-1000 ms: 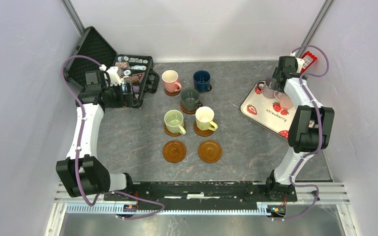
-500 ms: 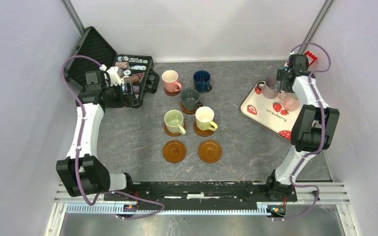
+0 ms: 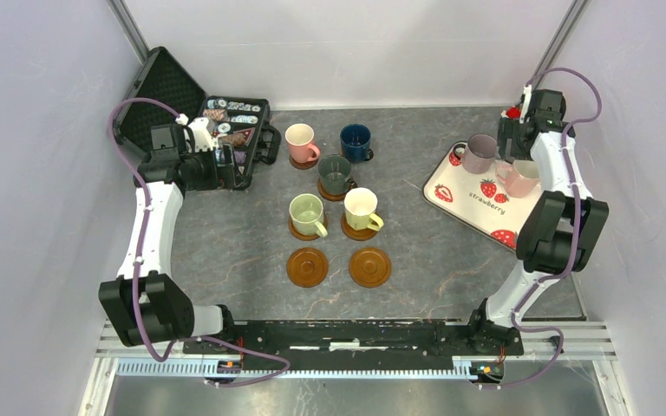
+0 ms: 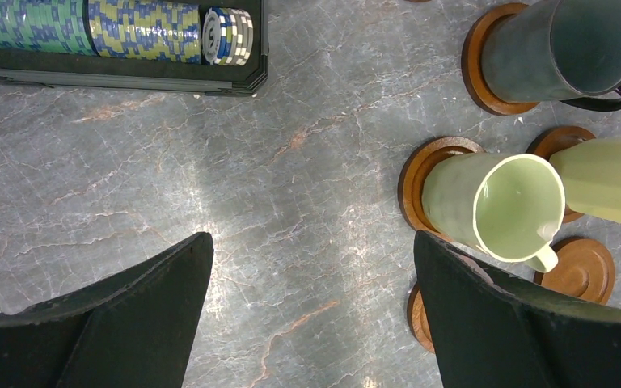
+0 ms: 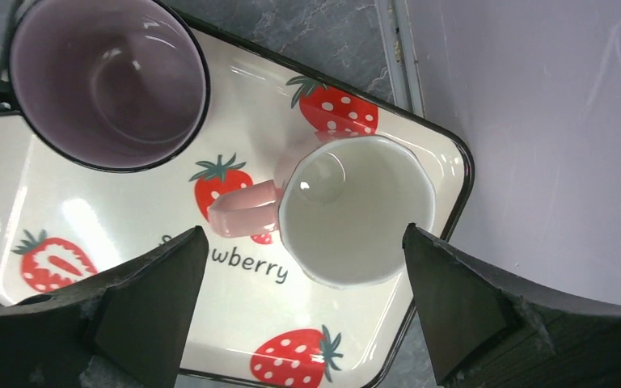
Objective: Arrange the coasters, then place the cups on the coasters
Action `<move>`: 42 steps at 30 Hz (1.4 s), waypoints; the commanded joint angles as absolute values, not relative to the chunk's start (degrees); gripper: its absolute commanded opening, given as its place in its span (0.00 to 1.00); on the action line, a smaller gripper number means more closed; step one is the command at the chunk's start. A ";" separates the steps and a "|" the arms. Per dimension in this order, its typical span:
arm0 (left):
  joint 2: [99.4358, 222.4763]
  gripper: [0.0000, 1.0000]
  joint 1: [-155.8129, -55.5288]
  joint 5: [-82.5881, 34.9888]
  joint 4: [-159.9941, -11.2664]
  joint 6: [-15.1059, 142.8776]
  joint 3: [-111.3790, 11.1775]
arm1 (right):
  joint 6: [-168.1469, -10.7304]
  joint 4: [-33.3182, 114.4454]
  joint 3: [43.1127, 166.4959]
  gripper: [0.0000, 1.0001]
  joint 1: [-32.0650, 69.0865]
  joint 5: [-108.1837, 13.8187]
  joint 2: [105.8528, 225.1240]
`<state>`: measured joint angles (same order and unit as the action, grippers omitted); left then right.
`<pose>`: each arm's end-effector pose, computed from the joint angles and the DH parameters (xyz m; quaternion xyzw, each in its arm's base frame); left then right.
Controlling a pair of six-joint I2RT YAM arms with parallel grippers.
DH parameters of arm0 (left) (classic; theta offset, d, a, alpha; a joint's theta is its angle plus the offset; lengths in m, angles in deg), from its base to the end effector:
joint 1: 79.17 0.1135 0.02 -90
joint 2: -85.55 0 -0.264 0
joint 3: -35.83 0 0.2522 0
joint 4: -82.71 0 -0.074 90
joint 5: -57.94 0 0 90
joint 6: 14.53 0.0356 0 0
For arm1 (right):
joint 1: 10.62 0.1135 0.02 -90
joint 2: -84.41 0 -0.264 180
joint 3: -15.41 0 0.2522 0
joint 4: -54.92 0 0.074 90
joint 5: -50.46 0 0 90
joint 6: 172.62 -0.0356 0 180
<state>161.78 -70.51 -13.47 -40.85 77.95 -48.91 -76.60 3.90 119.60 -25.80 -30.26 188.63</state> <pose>0.2773 0.0308 0.3273 0.0082 0.9229 -0.1157 0.3672 0.3900 -0.1118 0.2844 0.1019 0.9345 -0.1361 0.3126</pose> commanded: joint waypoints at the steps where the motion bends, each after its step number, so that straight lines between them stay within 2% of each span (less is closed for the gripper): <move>1: 161.71 1.00 -70.22 -11.91 -43.46 74.70 -49.92 | -87.22 4.16 119.20 0.98 -23.47 -24.79 182.90; 6: 161.49 1.00 -70.21 -12.08 -43.45 73.92 -50.00 | -97.78 1.53 118.68 0.98 -21.98 -18.59 184.49; 13: 160.97 1.00 -70.21 -12.72 -43.10 74.07 -49.75 | -102.77 1.36 116.58 0.98 -21.90 -15.99 186.48; 28: 161.84 1.00 -70.21 -12.81 -42.84 74.20 -49.63 | -101.79 3.45 120.73 0.98 -21.96 -14.09 193.74; 34: 162.70 1.00 -70.20 -12.66 -42.84 74.40 -50.25 | -100.90 2.66 115.35 0.98 -23.20 -14.97 190.73; 42: 163.53 1.00 -70.29 -11.21 -42.88 74.19 -50.66 | -93.16 4.73 107.84 0.90 -24.84 -18.77 184.35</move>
